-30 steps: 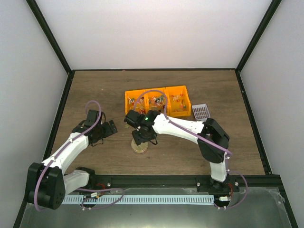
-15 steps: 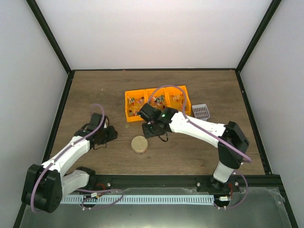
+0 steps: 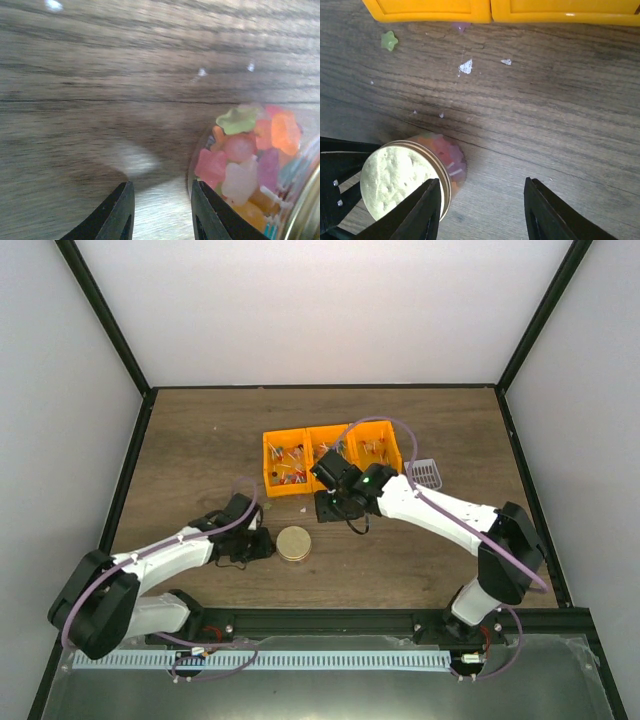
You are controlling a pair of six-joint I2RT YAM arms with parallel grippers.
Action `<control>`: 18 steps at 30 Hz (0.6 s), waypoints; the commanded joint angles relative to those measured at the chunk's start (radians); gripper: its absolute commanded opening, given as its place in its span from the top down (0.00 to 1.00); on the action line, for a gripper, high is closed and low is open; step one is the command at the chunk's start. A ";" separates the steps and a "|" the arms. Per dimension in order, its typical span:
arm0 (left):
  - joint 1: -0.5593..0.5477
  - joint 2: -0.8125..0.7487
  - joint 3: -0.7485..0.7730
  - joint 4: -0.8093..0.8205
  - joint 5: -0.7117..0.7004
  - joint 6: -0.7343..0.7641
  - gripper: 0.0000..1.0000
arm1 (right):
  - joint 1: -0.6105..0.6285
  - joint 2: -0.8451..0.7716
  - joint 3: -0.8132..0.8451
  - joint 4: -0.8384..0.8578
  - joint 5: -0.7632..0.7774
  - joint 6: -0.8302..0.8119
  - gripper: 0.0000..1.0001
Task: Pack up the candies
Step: Move the packing bottle to the center of the board.
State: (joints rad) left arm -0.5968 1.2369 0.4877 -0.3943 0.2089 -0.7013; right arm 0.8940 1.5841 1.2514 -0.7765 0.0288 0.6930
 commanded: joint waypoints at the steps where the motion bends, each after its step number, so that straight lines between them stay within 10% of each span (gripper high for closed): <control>1: -0.060 0.043 -0.001 0.097 0.053 -0.029 0.66 | -0.001 -0.030 -0.012 0.010 -0.001 0.016 0.52; 18: -0.084 0.197 0.116 0.028 -0.035 -0.137 0.31 | -0.025 -0.144 -0.076 -0.001 0.062 0.051 0.45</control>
State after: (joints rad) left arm -0.7059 1.4189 0.6228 -0.2890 0.1886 -0.7532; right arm 0.8845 1.5013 1.1870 -0.7773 0.0490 0.7193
